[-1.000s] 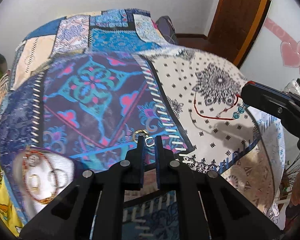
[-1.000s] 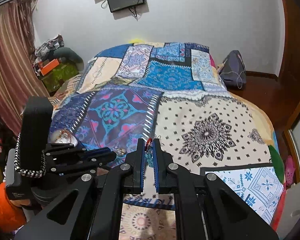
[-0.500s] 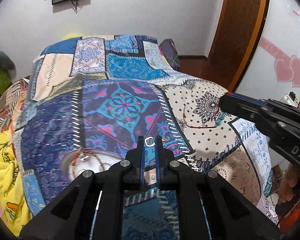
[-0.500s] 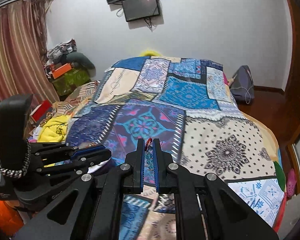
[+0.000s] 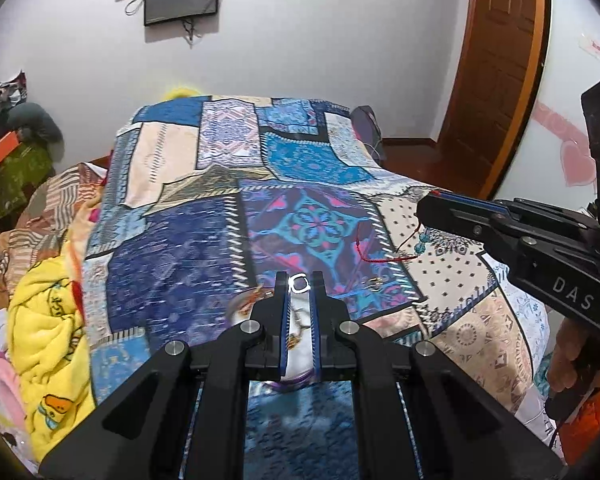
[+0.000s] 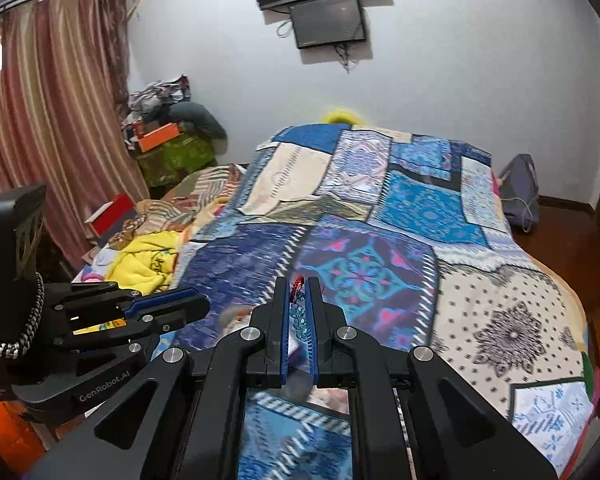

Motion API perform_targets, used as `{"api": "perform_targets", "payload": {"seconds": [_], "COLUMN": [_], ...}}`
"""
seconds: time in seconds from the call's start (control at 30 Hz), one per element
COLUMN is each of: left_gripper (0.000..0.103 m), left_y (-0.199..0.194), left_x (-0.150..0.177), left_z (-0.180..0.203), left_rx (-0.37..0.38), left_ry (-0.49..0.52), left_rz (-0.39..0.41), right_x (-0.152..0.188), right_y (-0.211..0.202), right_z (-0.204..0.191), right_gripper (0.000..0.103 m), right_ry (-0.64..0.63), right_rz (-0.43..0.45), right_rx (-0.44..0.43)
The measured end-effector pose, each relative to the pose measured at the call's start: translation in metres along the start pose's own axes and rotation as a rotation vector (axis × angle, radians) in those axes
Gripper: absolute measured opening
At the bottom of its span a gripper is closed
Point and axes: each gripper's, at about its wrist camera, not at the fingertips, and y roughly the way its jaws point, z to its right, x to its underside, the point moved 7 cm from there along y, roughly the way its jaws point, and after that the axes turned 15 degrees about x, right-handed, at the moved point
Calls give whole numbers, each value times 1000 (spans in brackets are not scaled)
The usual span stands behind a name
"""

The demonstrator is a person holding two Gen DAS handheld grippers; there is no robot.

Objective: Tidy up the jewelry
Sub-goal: 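Grasp the gold ring with the left gripper while the right carries the bracelet toward the box, then lower the ring into the heart box with the left gripper while the right drops the bracelet in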

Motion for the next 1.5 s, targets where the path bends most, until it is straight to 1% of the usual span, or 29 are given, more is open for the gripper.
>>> {"api": "perform_targets", "payload": {"seconds": [0.17,0.3,0.53,0.73,1.2,1.5], "left_gripper": [8,8,8,8,8,8], "left_y": [-7,2,25,35,51,50], "left_x": [8,20,42,53,57,58], "left_z": [-11,-14,-19,-24,-29,-34], "left_rx": [1,12,38,55,53,38], "left_ry": [-14,-22,-41,-52,-61,-74], "left_rz": [-8,-41,-101,-125,-147,-142], "right_x": [-3,0,16,30,52,60], "right_y": [2,7,26,46,87,91], "right_z": [-21,-35,-46,-50,-52,-53], "right_gripper": [7,7,7,7,7,7], "right_ry": [-23,-42,-50,-43,-30,-56], "right_rz": [5,-5,-73,-134,-261,-291], "right_rx": [-34,-55,-78,-102,-147,-141]}}
